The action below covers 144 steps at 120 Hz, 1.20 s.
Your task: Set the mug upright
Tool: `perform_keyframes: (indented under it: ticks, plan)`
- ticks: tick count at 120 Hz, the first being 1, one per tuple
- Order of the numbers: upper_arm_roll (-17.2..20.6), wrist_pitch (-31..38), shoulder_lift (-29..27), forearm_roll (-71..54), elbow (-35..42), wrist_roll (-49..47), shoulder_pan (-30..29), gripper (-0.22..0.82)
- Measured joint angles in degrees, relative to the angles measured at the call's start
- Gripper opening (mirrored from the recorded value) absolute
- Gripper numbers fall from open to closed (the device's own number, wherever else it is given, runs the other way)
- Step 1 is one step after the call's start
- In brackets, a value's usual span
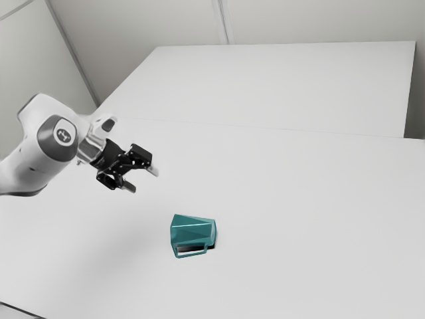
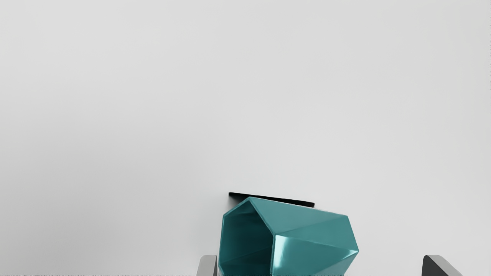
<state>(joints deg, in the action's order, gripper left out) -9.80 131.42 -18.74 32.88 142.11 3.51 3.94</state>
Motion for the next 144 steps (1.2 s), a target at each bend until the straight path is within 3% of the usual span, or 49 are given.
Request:
perform_keyframes:
  ticks: [30,67,144]
  plan:
    - [1.07,7.65,-1.85,7.44,8.83,4.28,0.62,0.58]
    - [1.17,10.46,1.01,21.3,10.52,13.04,1.48,0.57]
    - [1.19,11.52,7.09,32.0,11.02,24.59,6.75,0.56]
